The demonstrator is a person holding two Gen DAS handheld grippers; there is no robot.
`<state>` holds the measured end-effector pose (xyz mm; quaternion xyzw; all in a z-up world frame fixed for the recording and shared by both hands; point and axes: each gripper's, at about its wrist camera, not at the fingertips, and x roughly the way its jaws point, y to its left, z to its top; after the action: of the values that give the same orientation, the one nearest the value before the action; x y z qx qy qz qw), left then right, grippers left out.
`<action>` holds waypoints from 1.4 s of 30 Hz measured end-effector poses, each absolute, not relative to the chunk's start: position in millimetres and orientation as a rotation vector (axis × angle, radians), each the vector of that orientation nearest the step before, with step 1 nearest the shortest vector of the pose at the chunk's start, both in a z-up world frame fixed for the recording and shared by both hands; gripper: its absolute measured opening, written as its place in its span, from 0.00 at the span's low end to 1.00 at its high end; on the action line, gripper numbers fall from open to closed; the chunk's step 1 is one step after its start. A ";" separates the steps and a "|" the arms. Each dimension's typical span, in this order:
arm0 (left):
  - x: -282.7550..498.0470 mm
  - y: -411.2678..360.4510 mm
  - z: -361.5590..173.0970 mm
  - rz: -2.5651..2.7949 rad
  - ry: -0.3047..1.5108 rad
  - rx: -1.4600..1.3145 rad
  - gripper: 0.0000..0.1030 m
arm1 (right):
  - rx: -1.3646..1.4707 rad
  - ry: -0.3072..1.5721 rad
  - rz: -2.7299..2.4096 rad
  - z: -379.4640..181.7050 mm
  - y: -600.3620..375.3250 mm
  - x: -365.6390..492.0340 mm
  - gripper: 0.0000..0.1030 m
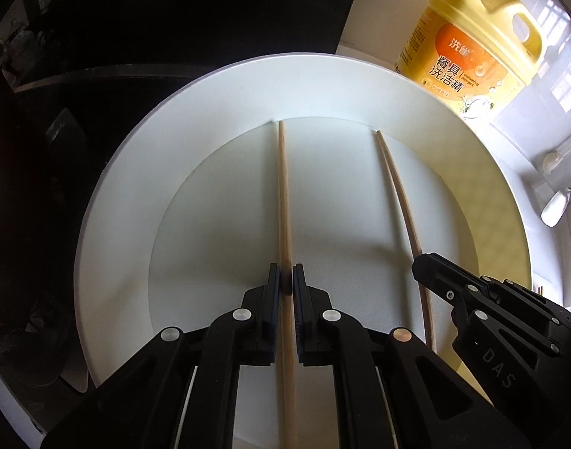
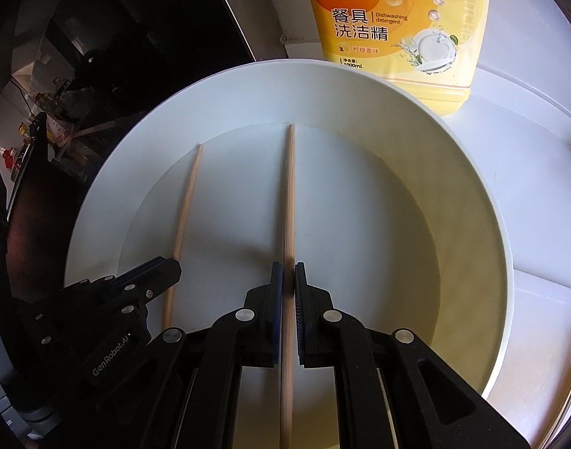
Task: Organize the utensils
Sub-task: 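Lower the chopstick into the basin and open the right gripper, then move the right gripper back over the chopstick bundle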
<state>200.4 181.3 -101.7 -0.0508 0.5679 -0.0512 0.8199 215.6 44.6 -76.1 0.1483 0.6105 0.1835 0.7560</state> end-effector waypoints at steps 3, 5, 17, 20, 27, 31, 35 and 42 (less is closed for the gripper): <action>199.8 182.1 -100.9 -0.099 1.220 -0.109 0.13 | 0.321 1.321 0.391 -73.4 41.8 213.5 0.07; 197.5 184.3 -98.8 -0.090 1.217 -0.110 0.27 | 0.312 1.314 0.388 -71.0 40.1 211.7 0.08; 174.9 191.5 -69.1 -0.079 1.142 -0.090 0.57 | 0.315 1.274 0.376 -53.4 26.7 196.1 0.18; 168.9 188.1 -63.0 -0.075 1.129 -0.079 0.61 | 0.314 1.261 0.372 -48.0 23.4 191.7 0.19; 157.6 188.6 -50.8 -0.056 1.104 -0.057 0.65 | 0.320 1.224 0.371 -33.6 13.5 176.2 0.29; 144.1 190.4 -41.6 -0.056 1.089 -0.055 0.69 | 0.323 1.202 0.367 -24.1 8.8 166.4 0.37; 134.0 185.4 -34.9 -0.053 1.080 -0.043 0.74 | 0.326 1.184 0.362 -15.0 2.5 154.6 0.47; 115.2 174.2 -26.0 -0.064 1.071 -0.043 0.81 | 0.313 1.156 0.345 -4.3 -19.2 126.2 0.53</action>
<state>115.2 174.2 -26.0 -0.0207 0.5100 -0.0304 0.8594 126.2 -19.2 -4.3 0.1465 0.5413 0.1616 0.8121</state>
